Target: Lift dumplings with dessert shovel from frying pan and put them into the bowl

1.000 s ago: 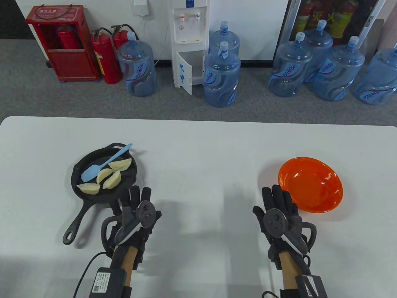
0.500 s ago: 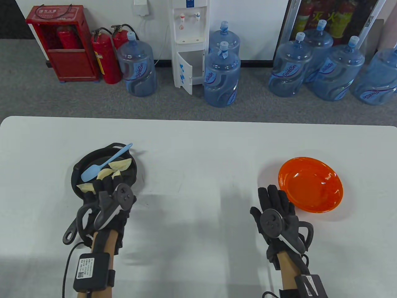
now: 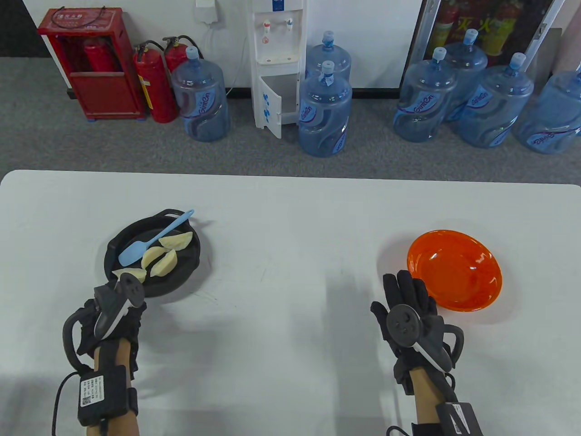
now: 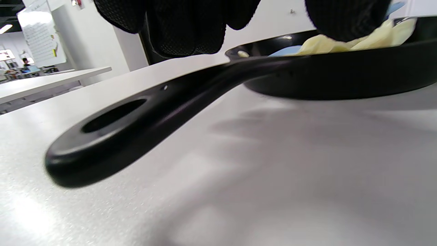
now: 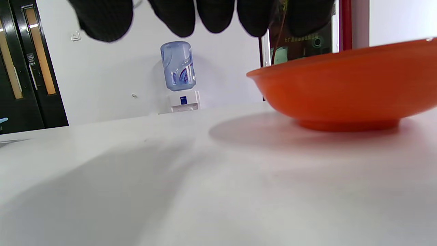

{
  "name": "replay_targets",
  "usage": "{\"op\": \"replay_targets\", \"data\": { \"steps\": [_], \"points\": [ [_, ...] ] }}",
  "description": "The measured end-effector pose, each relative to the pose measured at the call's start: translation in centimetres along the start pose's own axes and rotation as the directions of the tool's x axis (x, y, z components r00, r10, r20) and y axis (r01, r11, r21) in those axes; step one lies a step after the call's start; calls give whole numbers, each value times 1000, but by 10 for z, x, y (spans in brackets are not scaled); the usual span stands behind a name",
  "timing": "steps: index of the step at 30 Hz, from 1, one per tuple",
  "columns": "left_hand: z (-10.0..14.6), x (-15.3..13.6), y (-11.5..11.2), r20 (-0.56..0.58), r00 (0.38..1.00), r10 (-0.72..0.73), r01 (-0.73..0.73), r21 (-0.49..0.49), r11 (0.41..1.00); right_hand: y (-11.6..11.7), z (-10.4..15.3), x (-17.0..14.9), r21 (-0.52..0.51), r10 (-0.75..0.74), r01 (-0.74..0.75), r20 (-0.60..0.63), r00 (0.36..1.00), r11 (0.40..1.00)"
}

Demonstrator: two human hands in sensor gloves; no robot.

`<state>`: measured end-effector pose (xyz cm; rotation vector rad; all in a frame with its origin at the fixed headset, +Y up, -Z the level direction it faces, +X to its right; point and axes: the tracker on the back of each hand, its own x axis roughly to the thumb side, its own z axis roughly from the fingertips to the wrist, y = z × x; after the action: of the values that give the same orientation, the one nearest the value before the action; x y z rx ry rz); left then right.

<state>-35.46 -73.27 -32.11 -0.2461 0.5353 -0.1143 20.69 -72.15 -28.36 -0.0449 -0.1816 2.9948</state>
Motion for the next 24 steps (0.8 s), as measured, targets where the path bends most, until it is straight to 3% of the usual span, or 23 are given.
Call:
{"op": "replay_targets", "data": {
  "steps": [16,24],
  "points": [
    [-19,-5,-33,-8,1000,26,-26,3,1000,0,1,-3,11,10,-10,-6,1000,1000],
    [-25,-5,-36,0,1000,29,-29,14,999,-2,2,-4,6,-4,4,-9,1000,1000]
  ]
}}
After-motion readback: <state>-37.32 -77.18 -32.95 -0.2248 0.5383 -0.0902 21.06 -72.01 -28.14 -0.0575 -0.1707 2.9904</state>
